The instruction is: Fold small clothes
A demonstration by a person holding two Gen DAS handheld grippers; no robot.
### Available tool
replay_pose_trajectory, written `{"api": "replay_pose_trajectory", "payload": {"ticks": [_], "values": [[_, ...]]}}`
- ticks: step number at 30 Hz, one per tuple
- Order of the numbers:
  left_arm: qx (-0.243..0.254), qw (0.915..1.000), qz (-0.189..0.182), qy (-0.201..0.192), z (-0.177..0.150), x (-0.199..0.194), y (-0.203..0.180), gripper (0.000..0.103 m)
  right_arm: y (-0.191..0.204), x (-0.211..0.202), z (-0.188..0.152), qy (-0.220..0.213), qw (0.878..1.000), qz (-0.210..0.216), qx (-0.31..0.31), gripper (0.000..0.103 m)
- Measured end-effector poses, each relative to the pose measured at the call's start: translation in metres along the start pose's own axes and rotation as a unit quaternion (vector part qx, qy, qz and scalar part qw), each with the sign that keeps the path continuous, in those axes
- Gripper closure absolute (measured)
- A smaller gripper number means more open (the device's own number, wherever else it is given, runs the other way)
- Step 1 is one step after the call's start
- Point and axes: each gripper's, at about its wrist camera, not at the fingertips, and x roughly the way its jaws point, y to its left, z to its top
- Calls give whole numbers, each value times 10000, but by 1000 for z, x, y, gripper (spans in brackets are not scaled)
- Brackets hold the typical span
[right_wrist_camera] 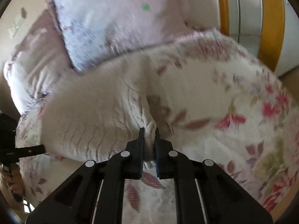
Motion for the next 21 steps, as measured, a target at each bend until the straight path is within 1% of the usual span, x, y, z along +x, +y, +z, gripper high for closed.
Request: {"api": "replay_pose_trajectory", "payload": {"ticks": [2, 4, 5, 6, 7, 8, 9, 10, 11, 13, 15, 16, 17, 19, 20, 21], "values": [[-13, 10000, 12, 1, 1, 1, 0, 90, -3, 2, 1, -2, 9999, 66, 109, 93], [17, 10000, 20, 11, 2, -1, -2, 87, -3, 0, 4, 78, 9998, 131, 132, 92], [27, 10000, 9, 19, 2, -2, -3, 86, -4, -2, 6, 115, 9996, 201, 179, 90], [17, 10000, -14, 40, 2, -4, -4, 82, -6, -4, 10, 138, 9989, 355, 280, 82], [-15, 10000, -52, 44, 3, -6, -4, 74, -8, -8, 12, 128, 9979, 494, 398, 78], [-52, 9999, -104, 18, 4, -9, -4, 68, -12, -11, 16, 69, 9963, 653, 553, 69], [-75, 9999, -148, -18, 5, -11, -3, 56, -17, -14, 22, -32, 9934, 880, 740, 64], [-112, 9998, -154, -104, 9, -15, -3, 51, -20, -14, 27, -81, 9911, 1008, 865, 63], [-136, 9997, -124, -157, 12, -17, -3, 49, -21, -11, 33, -86, 9896, 1077, 953, 63], [-228, 9994, -101, -230, 19, -19, -1, 43, -22, -3, 41, -33, 9879, 1147, 1039, 63], [-289, 9992, -51, -257, 23, -18, 0, 43, -20, 11, 47, 110, 9871, 1184, 1076, 63], [-310, 9992, 25, -254, 25, -15, 0, 43, -18, 17, 47, 197, 9866, 1231, 1052, 67], [-334, 9992, 65, -231, 25, -12, -1, 43, -14, 22, 48, 220, 9876, 1205, 985, 89], [-370, 9991, 59, -191, 26, -8, -1, 43, -8, 22, 50, 12, 9924, 953, 777, 91], [-372, 9991, 55, -188, 26, -7, -2, 43, -6, 19, 52, -170, 9947, 738, 689, 92], [-358, 9992, 52, -185, 26, -7, -3, 42, -7, 17, 53, -245, 9952, 656, 686, 92]]}}
